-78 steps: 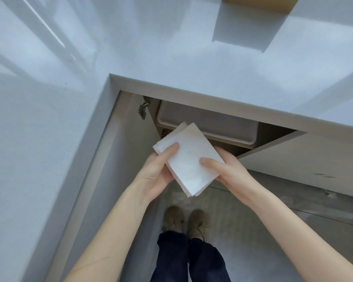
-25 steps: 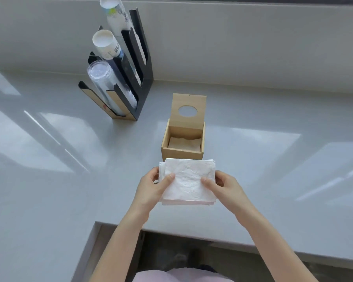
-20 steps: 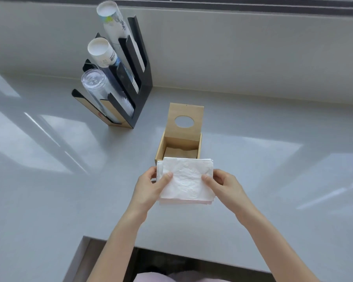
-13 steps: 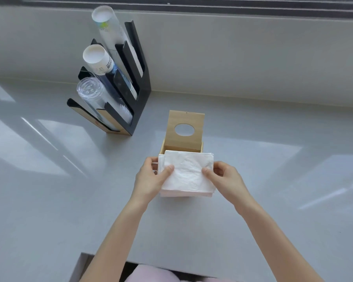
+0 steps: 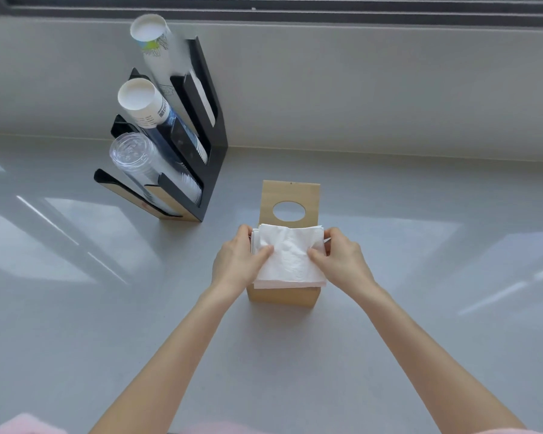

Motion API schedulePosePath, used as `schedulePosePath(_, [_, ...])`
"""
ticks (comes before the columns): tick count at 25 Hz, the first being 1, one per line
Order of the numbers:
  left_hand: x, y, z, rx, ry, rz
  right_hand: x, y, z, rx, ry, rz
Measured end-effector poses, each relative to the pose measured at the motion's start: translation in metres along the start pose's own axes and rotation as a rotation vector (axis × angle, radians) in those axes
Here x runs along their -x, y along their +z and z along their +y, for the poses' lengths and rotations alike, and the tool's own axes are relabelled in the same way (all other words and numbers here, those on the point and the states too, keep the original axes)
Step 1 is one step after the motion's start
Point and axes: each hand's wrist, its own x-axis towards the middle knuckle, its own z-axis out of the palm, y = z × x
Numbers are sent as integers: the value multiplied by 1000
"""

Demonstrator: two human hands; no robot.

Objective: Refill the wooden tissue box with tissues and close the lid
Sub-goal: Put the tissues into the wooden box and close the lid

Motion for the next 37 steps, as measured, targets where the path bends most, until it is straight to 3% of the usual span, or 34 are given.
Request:
schedulePosePath(8, [-9,12,-4,-472,199,55,-6,12,-12,607,-154,44])
schedulePosePath(11, [-9,16,-5,-624,280,70,-8,17,-14,723,-242,61])
schedulePosePath(21, [-13,26,-1,-753,309,-51,-14,35,-1,824,-289,13])
schedulePosePath(27, [-5,20,3,-768,331,-110,-7,20,-11,716,-153,-82])
schedulePosePath(30, [0,15,2,-750,364,-59,-3,8,-13,689,-254,-32])
schedulePosePath(32, [-2,13,3,-739,430,-41,-2,5,-15,772,-372,-126])
schedulePosePath(37, [-16,12,4,-916,489,-454,-14,15,-12,1140,-432,-378])
